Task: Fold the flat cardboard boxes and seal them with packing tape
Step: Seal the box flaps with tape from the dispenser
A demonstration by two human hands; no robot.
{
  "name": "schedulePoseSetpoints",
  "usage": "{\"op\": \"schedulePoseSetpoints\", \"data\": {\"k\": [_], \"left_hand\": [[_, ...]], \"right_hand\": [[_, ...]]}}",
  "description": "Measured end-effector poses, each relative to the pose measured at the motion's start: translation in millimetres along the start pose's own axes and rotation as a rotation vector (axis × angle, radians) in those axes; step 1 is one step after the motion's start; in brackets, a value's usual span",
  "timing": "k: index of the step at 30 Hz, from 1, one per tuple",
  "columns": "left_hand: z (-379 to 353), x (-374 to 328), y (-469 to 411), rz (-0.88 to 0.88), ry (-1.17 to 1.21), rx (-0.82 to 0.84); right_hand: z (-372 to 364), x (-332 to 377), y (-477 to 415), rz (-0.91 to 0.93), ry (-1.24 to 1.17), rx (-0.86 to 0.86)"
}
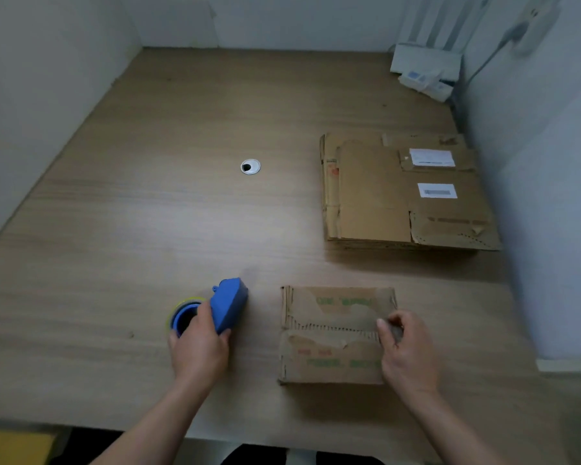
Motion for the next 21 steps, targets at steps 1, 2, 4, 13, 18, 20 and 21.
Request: {"op": "schedulePoseSetpoints", "data": {"k": [1, 2, 4, 13, 18, 20, 21], "left_hand": [[2.4, -0.1, 1.4, -0.017, 0.037, -0.004], [6.2, -0.3, 2.8, -0.045, 0.091, -0.019], [19.4, -8.9, 7.5, -0.163, 0.188, -0.049], [54.4, -124.4, 61.2, -0.897, 0.206, 0.119], [17.0, -140.7, 69.0, -1.01, 0.006, 0.23], [14.8, -141.8, 66.3, -1.032, -0.037, 0.218], [15.3, -142.1, 65.7, -1.055, -0.064, 0.199]], "right_hand": [[-0.1, 0.2, 0.3, -0.008, 0.008, 0.003], [-0.3, 0.0, 0.8, -0.015, 0.018, 0.005], [-0.2, -0.3, 0.7, -0.029, 0.017, 0.001], [0.4, -3.9, 0.9, -0.032, -0.1, 0.038], [1.3, -10.9, -0.4, 0.032, -0.179, 0.089], [4.0, -11.9, -4.6, 0.044, -0.245, 0.123], [8.8, -10.9, -5.5, 0.055, -0.266, 0.14]]}}
Point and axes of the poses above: each hand's wrist, its own y-axis away from the middle knuckle, its own z-axis out of the back of the hand, x = y × z, the point moved 4 cm from there along -y, towards the middle knuckle, and after that the axes turned 2 degrees about -z, right-handed, at the moved point
